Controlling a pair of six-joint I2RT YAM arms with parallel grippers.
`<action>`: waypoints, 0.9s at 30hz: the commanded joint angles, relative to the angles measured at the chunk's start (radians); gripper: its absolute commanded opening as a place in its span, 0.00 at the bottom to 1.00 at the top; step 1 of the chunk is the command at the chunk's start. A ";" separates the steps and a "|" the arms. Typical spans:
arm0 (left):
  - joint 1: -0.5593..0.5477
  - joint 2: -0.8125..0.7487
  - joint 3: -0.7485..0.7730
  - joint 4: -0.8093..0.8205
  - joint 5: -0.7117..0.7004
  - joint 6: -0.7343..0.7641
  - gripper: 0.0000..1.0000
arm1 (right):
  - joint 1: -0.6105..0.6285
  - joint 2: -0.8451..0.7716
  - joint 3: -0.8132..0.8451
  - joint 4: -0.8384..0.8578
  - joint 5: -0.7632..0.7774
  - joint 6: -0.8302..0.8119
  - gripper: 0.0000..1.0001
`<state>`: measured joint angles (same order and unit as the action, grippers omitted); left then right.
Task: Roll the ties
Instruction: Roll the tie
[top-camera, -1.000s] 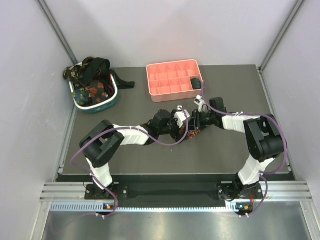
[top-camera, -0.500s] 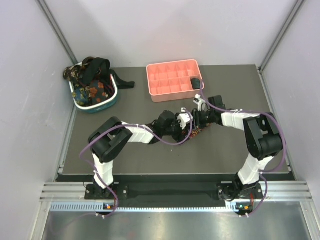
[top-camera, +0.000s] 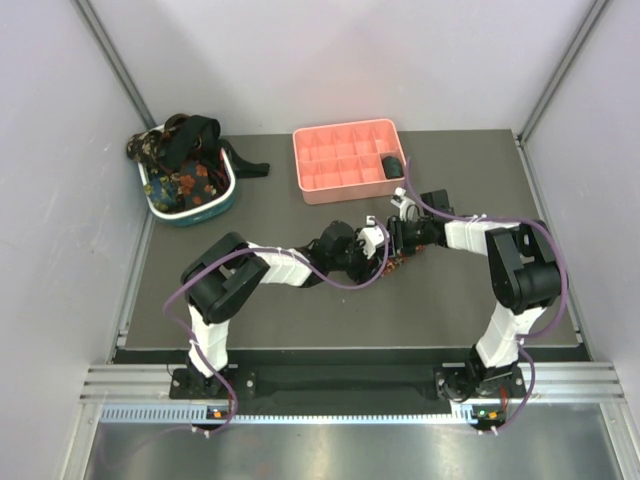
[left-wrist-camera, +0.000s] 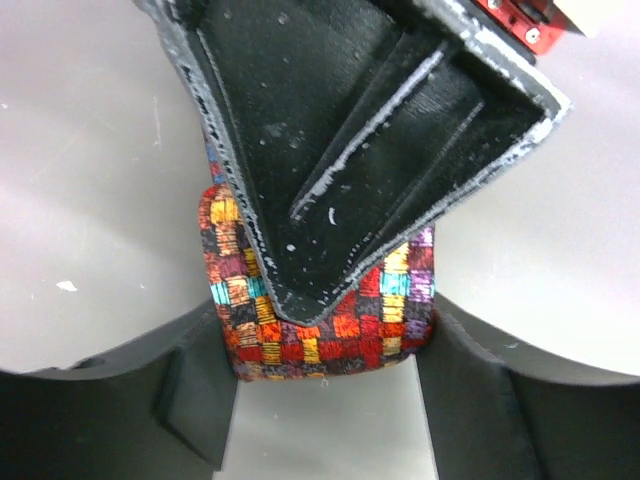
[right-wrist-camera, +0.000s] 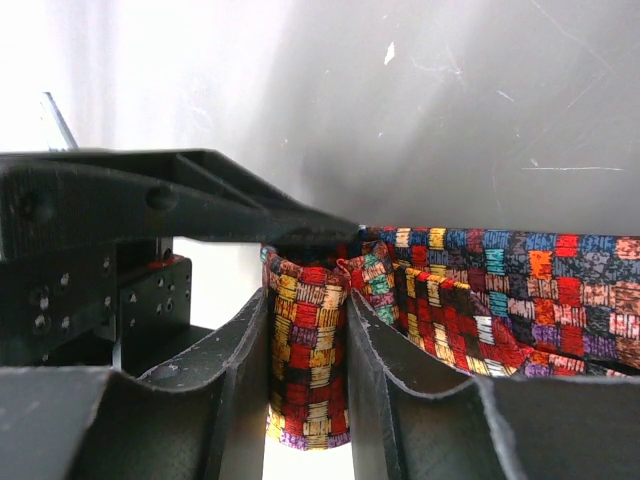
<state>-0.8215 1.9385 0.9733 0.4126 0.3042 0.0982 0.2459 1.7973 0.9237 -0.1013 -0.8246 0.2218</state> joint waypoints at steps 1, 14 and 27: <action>-0.002 0.014 0.025 0.044 -0.025 0.006 0.70 | -0.020 0.043 -0.040 -0.035 0.143 -0.059 0.23; -0.001 -0.004 -0.008 0.097 -0.059 0.032 0.48 | -0.020 0.039 -0.049 -0.023 0.139 -0.047 0.24; -0.001 -0.133 -0.070 -0.064 -0.088 0.052 0.42 | 0.003 -0.001 -0.091 0.037 0.093 0.017 0.23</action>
<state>-0.8383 1.8896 0.9264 0.4175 0.2600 0.1295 0.2550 1.7927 0.8837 -0.0345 -0.8520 0.2733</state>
